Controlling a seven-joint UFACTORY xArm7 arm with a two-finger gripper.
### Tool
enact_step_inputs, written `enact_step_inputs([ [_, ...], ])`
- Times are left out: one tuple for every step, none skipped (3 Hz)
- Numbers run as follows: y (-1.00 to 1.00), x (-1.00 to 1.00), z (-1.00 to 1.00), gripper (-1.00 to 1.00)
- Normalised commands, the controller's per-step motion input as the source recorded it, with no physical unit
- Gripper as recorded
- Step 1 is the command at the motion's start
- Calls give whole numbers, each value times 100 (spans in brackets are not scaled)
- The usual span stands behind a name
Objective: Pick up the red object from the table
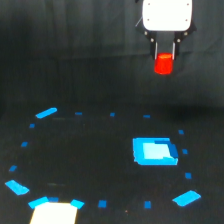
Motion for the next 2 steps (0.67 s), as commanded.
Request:
enact_step_inputs([
  [25, 22, 56, -100],
  [21, 20, 53, -100],
])
